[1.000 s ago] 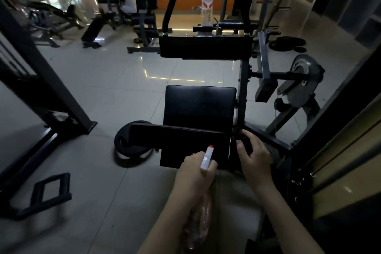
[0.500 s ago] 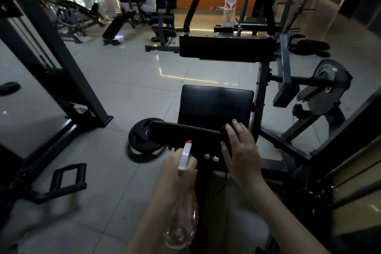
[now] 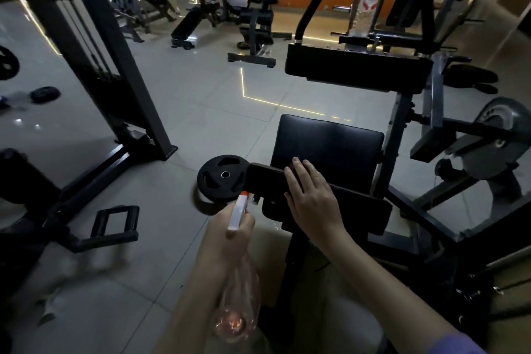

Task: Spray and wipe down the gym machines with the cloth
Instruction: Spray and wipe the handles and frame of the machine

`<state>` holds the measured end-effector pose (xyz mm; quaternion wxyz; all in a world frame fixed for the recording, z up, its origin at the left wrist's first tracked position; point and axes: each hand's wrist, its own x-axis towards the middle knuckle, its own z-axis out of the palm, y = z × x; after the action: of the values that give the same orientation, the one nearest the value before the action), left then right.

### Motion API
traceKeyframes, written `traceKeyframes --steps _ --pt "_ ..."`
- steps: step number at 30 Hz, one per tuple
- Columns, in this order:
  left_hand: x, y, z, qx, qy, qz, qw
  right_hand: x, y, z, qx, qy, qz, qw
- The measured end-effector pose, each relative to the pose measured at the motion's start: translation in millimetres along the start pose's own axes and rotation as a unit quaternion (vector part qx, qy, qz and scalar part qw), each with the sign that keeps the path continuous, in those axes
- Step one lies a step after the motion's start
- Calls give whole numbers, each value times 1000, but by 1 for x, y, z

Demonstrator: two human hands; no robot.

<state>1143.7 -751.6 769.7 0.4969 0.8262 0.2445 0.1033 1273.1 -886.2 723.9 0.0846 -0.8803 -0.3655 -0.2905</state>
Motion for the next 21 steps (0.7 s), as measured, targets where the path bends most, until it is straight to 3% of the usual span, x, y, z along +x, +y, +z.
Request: traceKeyframes --steps 12,21 --pt "2 -17 -35 6 40 -42 998 52 -49 36 30 -65 -115 991" --pt "1 -26 -54 -5 69 -71 995 68 -60 42 92 -30 -235 967"
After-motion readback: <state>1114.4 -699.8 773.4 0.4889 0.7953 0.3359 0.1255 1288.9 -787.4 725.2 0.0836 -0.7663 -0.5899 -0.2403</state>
